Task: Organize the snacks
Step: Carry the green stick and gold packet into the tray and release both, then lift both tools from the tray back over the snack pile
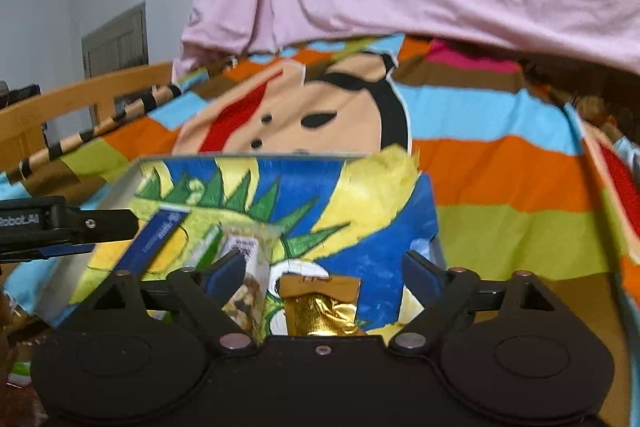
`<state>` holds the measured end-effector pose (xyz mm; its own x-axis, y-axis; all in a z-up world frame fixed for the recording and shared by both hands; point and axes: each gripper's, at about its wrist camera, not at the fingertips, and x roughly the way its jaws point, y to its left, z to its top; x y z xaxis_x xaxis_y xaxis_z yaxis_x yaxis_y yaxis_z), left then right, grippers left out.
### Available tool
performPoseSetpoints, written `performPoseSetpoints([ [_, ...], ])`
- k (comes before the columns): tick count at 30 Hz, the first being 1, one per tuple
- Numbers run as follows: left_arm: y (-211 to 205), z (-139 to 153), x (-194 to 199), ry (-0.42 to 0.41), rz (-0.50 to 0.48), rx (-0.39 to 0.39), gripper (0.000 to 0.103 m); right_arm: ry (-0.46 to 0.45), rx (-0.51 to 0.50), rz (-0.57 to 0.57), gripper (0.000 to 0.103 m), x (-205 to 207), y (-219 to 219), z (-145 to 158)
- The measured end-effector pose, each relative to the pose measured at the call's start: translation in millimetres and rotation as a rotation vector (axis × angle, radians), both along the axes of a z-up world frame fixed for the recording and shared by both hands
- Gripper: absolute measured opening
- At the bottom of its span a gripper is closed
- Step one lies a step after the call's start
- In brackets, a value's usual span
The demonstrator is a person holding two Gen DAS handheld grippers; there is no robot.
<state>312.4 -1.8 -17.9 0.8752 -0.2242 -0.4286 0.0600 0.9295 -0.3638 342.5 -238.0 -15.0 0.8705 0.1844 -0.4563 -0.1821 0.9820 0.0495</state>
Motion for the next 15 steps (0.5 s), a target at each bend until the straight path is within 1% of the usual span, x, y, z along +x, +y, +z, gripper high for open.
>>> performPoseSetpoints([
  [1, 1, 5, -8, -0.023, 0.007, 0.008, 0.094, -0.014, 0.005, 0.003, 0.095, -5, -1, 4],
  [3, 1, 14, -22, -0.060, 0.021, 0.028, 0.101, -0.040, 0.011, 0.005, 0.098, -17, -1, 12],
  [5, 0, 23, -35, -0.091, 0.030, 0.056, 0.102, -0.065, 0.010, 0.008, 0.100, -29, -1, 20],
  [7, -1, 31, -49, -0.121, 0.035, 0.081, 0.102, -0.090, 0.007, 0.011, 0.102, -41, -1, 27],
  [10, 1, 42, -71, -0.160, 0.043, 0.092, 0.102, -0.122, -0.002, 0.013, 0.102, -61, -1, 38],
  [15, 1, 53, -104, -0.200, 0.056, 0.111, 0.103, -0.167, -0.007, -0.001, 0.102, -95, -9, 55],
])
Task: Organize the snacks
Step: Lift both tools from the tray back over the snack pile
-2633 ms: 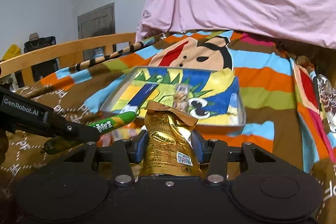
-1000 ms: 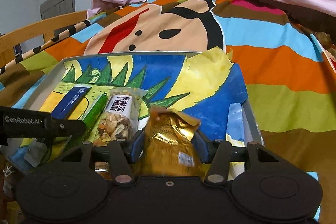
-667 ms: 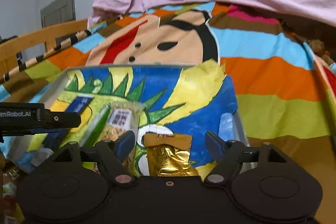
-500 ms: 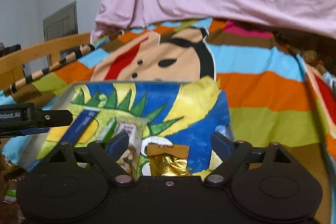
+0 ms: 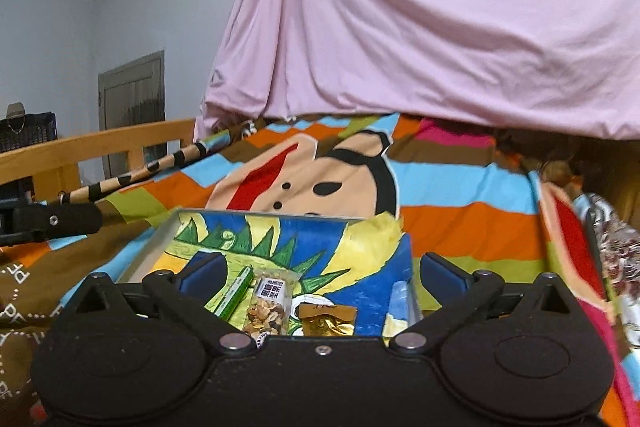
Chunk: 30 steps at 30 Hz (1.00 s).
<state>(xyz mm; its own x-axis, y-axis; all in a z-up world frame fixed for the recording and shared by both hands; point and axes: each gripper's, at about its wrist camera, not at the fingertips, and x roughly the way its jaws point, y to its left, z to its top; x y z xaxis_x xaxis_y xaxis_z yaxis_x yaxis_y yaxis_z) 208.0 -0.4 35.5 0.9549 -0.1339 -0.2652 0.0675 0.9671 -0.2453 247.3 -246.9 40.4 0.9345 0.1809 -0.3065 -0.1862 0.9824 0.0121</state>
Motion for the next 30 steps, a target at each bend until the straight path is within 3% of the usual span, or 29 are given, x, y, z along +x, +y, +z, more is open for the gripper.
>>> performPoseSetpoints([
  [13, 0, 12, -79, -0.079, -0.011, 0.042, 0.103, -0.067, 0.019, -0.016, 0.102, -95, -15, 24],
  [30, 2, -24, -140, -0.011, -0.066, 0.139, 0.103, 0.007, -0.083, 0.052, 0.102, -174, 3, -5],
])
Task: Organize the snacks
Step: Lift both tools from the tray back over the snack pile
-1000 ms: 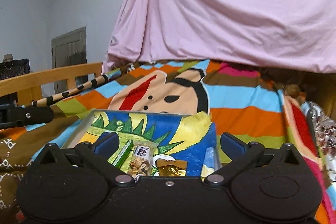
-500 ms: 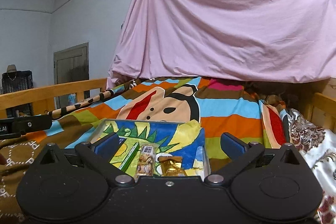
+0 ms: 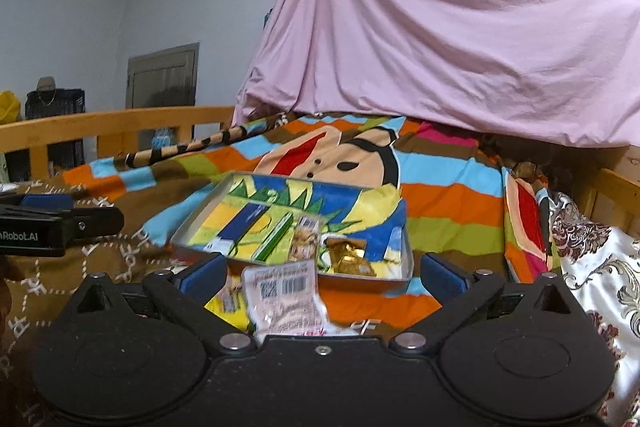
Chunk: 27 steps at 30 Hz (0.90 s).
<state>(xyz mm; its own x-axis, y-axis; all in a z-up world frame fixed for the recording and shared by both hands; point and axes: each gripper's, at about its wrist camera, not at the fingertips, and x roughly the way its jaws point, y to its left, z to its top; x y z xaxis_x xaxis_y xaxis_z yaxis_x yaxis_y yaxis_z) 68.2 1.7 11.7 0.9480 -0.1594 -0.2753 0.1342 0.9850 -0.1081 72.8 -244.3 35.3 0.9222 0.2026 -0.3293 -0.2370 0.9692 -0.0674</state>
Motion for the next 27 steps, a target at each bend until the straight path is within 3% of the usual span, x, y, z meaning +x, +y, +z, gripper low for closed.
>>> performPoseSetpoints([
  [15, 5, -33, -11, 0.162, 0.018, 0.009, 0.103, 0.119, -0.060, 0.009, 0.102, -1, 6, -31],
  [27, 15, -39, -10, 0.202, 0.050, 0.019, 0.103, 0.173, -0.064, 0.020, 0.102, 3, 8, -44],
])
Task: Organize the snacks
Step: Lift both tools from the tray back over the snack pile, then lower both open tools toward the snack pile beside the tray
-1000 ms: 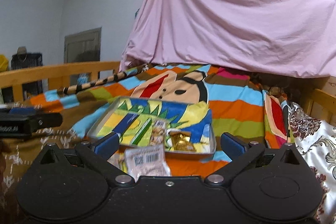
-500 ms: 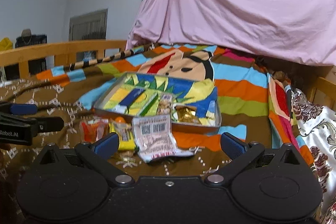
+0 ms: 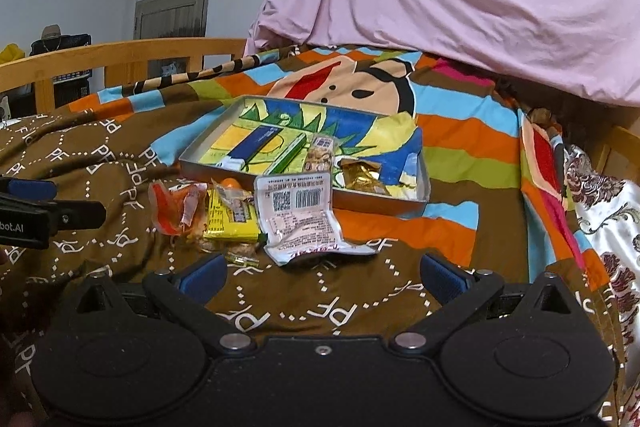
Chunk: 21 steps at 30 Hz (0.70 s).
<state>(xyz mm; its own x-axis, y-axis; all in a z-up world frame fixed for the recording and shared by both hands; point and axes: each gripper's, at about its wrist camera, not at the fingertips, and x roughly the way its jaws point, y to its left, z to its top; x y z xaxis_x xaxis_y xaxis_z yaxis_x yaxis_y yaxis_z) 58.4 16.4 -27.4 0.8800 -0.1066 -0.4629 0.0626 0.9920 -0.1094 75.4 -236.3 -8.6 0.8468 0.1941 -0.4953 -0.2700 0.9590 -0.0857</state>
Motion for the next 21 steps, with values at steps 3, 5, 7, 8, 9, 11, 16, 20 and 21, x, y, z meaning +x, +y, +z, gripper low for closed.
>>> performPoseSetpoints([
  [3, 0, -1, 2, 0.008, 0.005, 0.004, 0.103, 0.016, 0.005, 0.000, 0.102, 2, 0, -3],
  [5, -1, -1, 3, 0.010, 0.004, 0.009, 0.103, 0.025, 0.008, -0.001, 0.102, 3, -1, -4],
  [7, -2, -2, 5, 0.014, 0.005, 0.015, 0.103, 0.035, 0.011, 0.000, 0.102, 5, -1, -6],
  [8, -2, -2, 6, 0.018, 0.008, 0.016, 0.103, 0.040, 0.012, 0.002, 0.102, 6, -1, -7],
  [9, -2, -2, 7, 0.022, 0.009, 0.017, 0.103, 0.044, 0.013, 0.003, 0.102, 7, -1, -8],
  [11, -3, -3, 9, 0.029, 0.011, 0.025, 0.103, 0.049, 0.017, 0.005, 0.102, 9, 0, -9],
  [16, -3, -4, 16, 0.050, 0.031, 0.042, 0.103, 0.069, 0.021, 0.022, 0.102, 16, 1, -14],
  [20, -5, -4, 22, 0.063, 0.037, 0.058, 0.103, 0.088, 0.039, 0.030, 0.102, 28, 1, -17],
  [21, -5, -4, 23, 0.064, 0.034, 0.064, 0.103, 0.094, 0.048, 0.031, 0.102, 33, 1, -18],
])
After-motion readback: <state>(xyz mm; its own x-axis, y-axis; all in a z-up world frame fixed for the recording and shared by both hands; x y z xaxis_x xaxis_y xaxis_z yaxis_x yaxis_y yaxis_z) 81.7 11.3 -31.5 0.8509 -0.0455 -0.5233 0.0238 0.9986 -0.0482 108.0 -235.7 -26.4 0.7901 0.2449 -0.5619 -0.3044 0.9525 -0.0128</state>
